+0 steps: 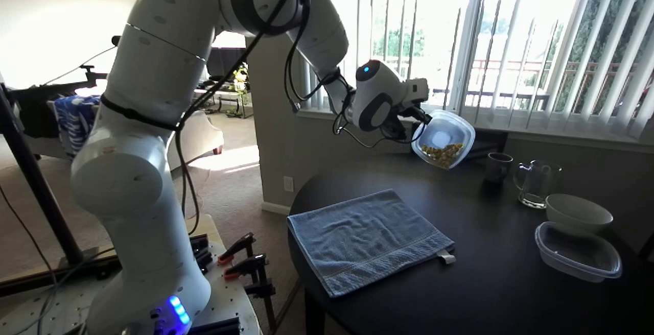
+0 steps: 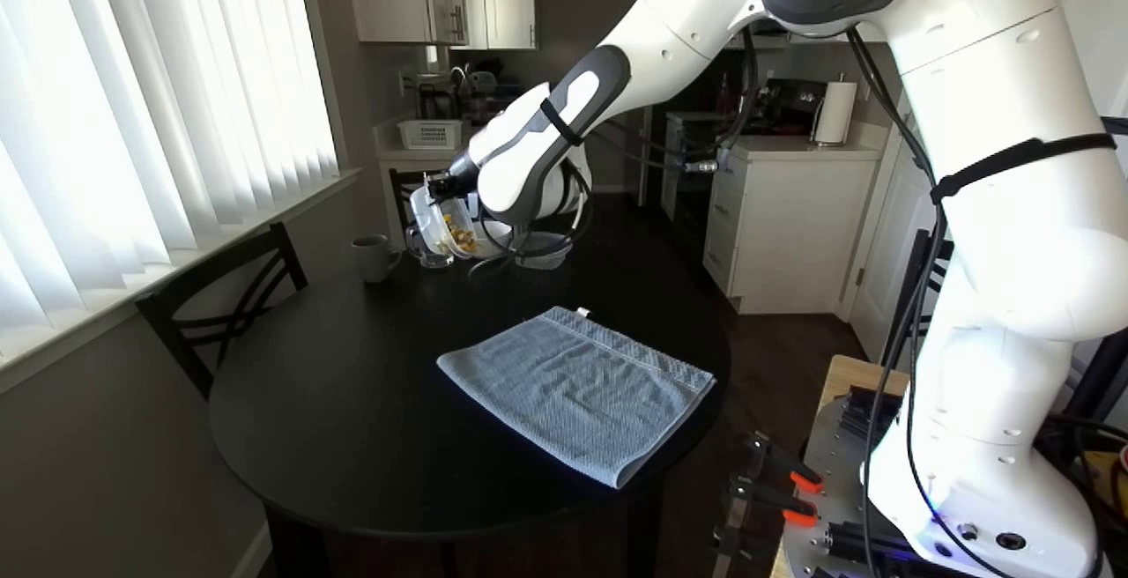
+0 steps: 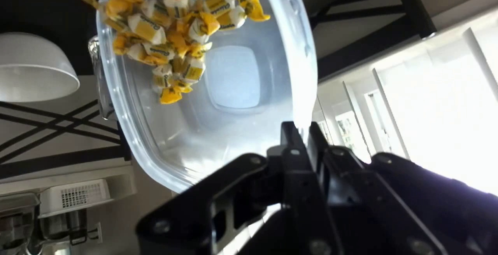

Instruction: Pour the contents of the bowl on the table

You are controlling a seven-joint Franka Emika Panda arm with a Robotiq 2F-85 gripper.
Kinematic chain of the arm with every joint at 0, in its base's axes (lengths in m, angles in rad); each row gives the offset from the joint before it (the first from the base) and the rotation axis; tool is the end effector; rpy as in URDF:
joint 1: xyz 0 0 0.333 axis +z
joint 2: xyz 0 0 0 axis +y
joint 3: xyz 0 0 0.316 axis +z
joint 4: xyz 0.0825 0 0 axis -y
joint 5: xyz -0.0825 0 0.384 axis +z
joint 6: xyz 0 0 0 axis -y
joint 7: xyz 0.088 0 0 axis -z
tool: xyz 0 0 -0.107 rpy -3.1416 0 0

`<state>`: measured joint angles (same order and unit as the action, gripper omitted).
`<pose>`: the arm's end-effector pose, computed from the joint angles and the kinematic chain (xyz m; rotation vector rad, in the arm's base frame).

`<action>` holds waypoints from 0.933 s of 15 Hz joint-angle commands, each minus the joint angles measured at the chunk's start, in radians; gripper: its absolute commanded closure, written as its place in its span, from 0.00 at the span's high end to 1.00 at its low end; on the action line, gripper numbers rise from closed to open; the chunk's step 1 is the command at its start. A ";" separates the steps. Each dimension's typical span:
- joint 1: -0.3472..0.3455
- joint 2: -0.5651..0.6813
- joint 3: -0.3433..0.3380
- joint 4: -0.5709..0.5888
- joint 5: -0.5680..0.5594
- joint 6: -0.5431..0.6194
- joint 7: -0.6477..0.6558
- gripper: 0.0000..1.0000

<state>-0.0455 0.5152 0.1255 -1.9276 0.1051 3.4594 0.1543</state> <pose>0.6739 0.0300 0.3460 -2.5784 0.3149 -1.4239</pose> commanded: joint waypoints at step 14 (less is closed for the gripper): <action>-0.179 0.248 0.253 0.428 0.003 -0.005 0.488 0.02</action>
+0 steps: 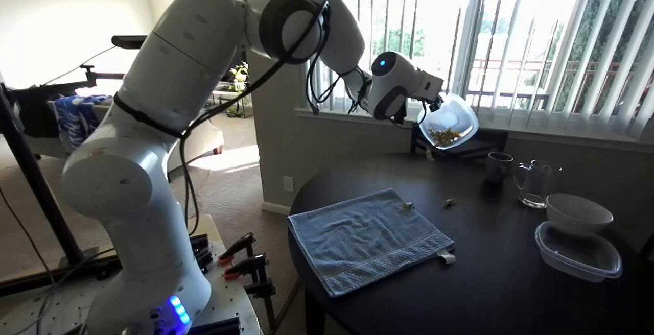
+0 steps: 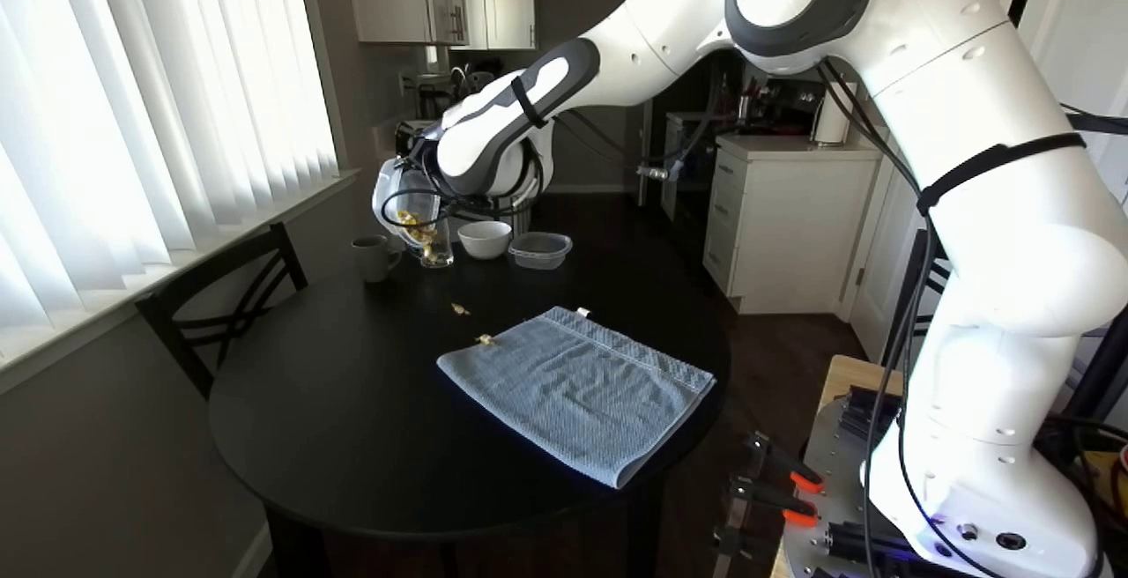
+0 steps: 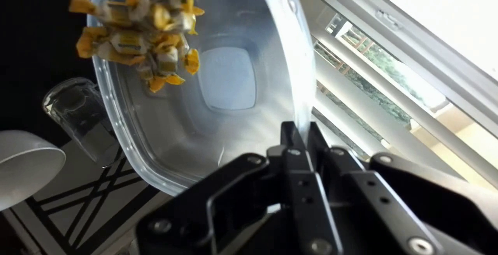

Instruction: Pour the contents of the bowl on the table

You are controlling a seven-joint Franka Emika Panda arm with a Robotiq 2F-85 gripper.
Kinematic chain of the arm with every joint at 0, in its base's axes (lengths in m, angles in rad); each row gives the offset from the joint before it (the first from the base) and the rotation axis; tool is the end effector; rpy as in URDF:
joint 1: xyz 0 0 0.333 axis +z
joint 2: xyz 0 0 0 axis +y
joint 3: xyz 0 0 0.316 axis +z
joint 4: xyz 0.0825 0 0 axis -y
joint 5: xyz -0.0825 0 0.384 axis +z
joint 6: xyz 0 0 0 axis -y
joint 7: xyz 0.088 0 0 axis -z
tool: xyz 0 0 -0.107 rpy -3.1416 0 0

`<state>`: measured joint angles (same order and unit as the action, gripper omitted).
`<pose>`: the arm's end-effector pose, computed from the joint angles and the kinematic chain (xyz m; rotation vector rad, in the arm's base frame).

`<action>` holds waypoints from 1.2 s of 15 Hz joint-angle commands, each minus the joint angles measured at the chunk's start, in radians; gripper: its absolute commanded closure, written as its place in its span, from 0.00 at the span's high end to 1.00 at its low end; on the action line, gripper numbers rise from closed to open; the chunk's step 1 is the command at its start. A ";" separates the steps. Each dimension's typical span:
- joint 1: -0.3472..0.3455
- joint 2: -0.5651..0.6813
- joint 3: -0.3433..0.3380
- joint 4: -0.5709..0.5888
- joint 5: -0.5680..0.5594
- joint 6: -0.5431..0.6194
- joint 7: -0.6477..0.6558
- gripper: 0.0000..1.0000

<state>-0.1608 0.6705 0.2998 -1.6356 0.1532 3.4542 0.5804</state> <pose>0.7328 0.0294 0.3803 -2.0754 0.8799 -1.2990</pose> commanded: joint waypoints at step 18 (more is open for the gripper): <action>-0.616 0.869 0.933 0.410 -1.199 0.004 0.109 0.02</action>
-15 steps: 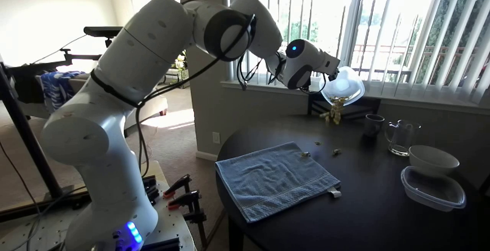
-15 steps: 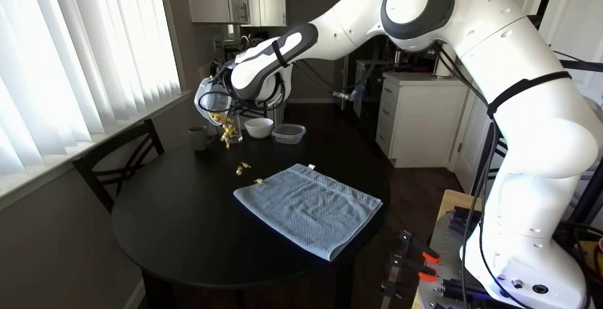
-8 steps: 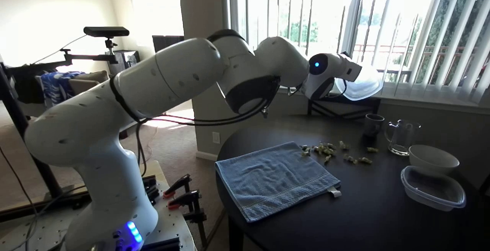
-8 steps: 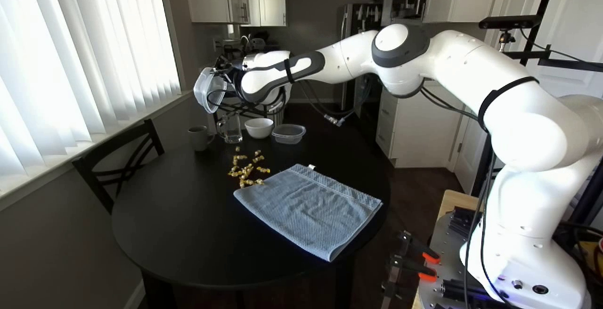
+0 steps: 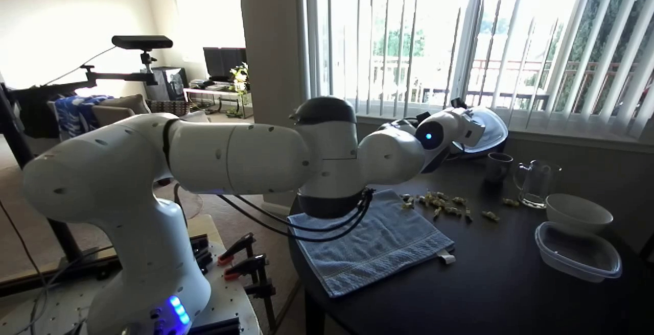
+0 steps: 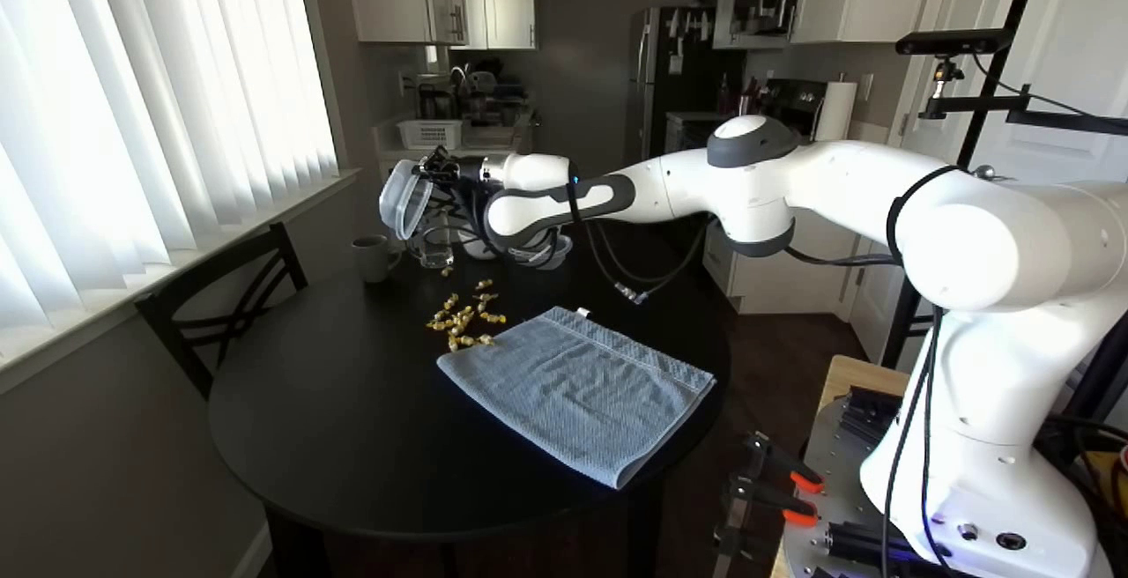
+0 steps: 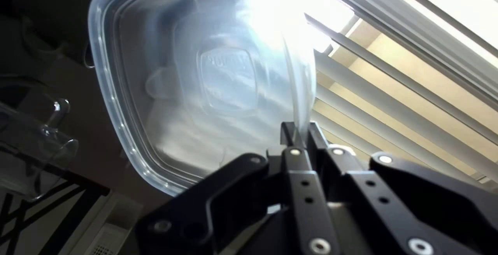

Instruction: Pour the contents of the bowl on the table

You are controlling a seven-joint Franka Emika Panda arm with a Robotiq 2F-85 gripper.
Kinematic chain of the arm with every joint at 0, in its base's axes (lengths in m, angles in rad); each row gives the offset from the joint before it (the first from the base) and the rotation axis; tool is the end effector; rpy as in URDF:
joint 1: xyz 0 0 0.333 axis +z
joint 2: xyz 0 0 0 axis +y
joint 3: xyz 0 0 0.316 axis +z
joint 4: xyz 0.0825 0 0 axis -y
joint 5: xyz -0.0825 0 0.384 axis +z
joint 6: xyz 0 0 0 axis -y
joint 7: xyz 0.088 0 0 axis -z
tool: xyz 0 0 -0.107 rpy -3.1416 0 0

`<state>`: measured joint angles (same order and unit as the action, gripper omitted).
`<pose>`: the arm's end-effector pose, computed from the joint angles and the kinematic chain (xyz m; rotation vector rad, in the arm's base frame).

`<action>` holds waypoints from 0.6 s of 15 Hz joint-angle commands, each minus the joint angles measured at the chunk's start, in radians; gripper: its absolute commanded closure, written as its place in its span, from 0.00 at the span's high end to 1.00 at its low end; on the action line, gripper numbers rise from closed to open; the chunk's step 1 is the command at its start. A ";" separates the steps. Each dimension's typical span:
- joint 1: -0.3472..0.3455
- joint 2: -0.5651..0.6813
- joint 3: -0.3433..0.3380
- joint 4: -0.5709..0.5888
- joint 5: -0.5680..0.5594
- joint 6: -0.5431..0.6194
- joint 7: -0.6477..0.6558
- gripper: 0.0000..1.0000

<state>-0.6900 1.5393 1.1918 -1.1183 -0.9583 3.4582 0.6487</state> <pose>0.7799 -0.0808 0.2836 -1.6672 0.6780 -1.3863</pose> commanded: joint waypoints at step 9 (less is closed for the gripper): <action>-0.180 -0.035 0.020 -0.204 -0.198 -0.001 0.051 0.20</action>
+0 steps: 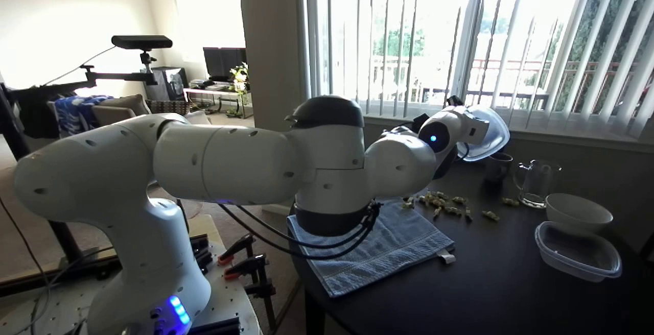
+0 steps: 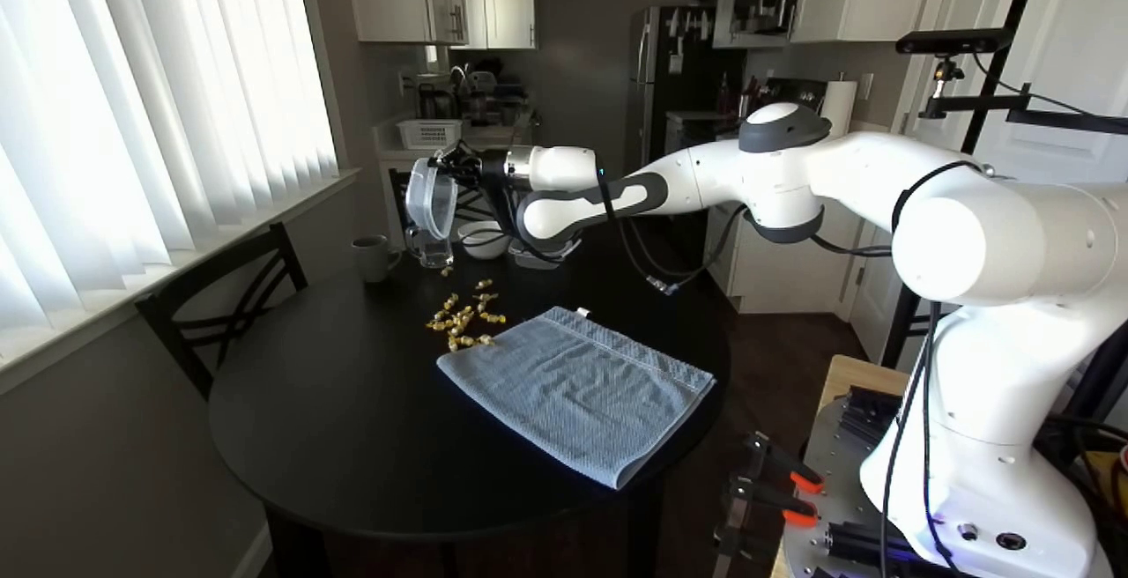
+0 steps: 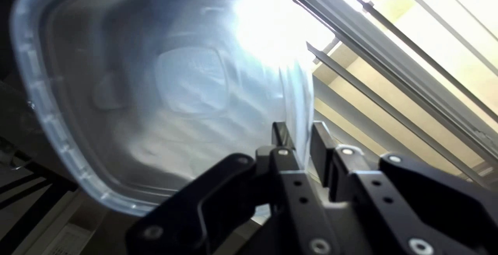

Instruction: Pour the contents of the bowl on the table

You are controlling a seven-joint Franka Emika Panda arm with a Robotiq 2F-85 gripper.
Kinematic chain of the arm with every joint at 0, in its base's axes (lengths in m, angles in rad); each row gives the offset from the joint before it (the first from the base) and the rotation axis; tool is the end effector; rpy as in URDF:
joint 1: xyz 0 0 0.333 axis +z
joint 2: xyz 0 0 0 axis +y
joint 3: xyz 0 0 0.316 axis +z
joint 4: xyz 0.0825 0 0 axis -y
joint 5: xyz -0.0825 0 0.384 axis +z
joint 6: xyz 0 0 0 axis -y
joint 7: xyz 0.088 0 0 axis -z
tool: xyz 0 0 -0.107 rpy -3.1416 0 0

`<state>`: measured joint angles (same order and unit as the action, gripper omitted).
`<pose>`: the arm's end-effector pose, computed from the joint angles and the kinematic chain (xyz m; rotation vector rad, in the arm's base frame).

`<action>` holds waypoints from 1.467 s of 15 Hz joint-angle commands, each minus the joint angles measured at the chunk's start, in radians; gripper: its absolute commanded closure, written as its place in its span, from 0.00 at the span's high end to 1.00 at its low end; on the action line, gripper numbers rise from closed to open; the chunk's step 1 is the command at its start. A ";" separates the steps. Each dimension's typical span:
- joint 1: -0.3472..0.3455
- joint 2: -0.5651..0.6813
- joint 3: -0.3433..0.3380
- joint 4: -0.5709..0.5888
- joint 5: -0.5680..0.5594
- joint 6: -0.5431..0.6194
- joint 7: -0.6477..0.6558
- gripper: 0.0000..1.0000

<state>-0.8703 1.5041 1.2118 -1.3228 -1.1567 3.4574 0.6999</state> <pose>0.7426 -0.1034 0.2963 -1.7143 0.5347 -1.4098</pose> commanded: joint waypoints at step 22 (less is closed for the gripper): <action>-0.008 -0.003 0.002 -0.018 -0.003 0.000 0.000 0.33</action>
<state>-0.8783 1.5010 1.2134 -1.3410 -1.1595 3.4574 0.6999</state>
